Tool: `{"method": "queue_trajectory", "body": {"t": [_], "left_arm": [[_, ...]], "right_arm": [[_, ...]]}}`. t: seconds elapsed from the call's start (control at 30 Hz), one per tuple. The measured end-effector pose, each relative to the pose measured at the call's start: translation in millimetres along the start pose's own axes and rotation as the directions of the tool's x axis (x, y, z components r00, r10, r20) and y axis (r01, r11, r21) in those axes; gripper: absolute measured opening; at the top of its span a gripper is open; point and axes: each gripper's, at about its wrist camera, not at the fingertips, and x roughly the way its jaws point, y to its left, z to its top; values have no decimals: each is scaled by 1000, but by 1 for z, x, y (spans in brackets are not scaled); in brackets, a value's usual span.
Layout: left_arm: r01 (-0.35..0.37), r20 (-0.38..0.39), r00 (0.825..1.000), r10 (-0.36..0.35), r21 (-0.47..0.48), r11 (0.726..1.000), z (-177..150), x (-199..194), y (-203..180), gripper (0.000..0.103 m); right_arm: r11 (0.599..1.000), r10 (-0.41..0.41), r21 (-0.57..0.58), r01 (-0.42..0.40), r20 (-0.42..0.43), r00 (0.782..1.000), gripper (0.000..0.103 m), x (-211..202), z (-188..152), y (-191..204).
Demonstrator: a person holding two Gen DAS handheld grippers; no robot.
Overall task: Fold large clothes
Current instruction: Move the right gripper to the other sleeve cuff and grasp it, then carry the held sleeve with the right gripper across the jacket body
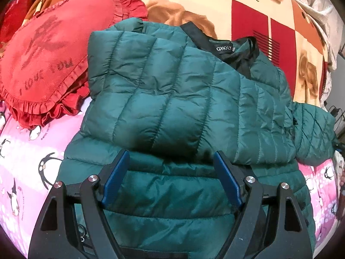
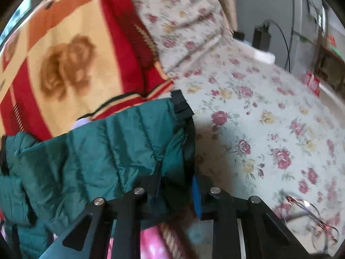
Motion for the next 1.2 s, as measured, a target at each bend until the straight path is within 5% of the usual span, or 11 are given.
{"method": "queue_trajectory", "body": {"t": [0.23, 0.4, 0.63, 0.9, 0.97, 1.0, 1.13, 1.2], "left_arm": [[-50, 49, 998, 49, 14, 999, 2, -8, 2, 81], [-54, 74, 996, 53, 15, 998, 3, -13, 7, 81], [-11, 80, 997, 12, -11, 1000, 5, -17, 19, 81], [-14, 51, 999, 17, -55, 998, 12, -7, 29, 81], [-18, 47, 999, 21, -63, 998, 14, -3, 30, 81], [-19, 45, 999, 21, -64, 998, 15, -1, 30, 81], [-10, 44, 999, 13, -64, 998, 18, 2, 26, 81], [1, 42, 999, 1, -56, 998, 19, 2, 22, 81]], "right_arm": [[998, 67, 6, -69, 107, 992, 22, -72, -27, 21], [976, 207, -96, -195, 141, 968, 22, -117, -54, 94], [869, 482, -191, -457, 111, 869, 21, -133, -91, 241], [753, 644, -170, -636, -9, 765, 21, -64, -143, 372], [750, 647, -164, -641, -17, 762, 21, -51, -154, 387], [768, 626, -158, -621, -19, 779, 21, -45, -159, 390], [891, 431, -174, -419, 36, 902, 21, -53, -164, 372], [918, 369, -183, -352, 70, 927, 22, -65, -164, 352]]}}
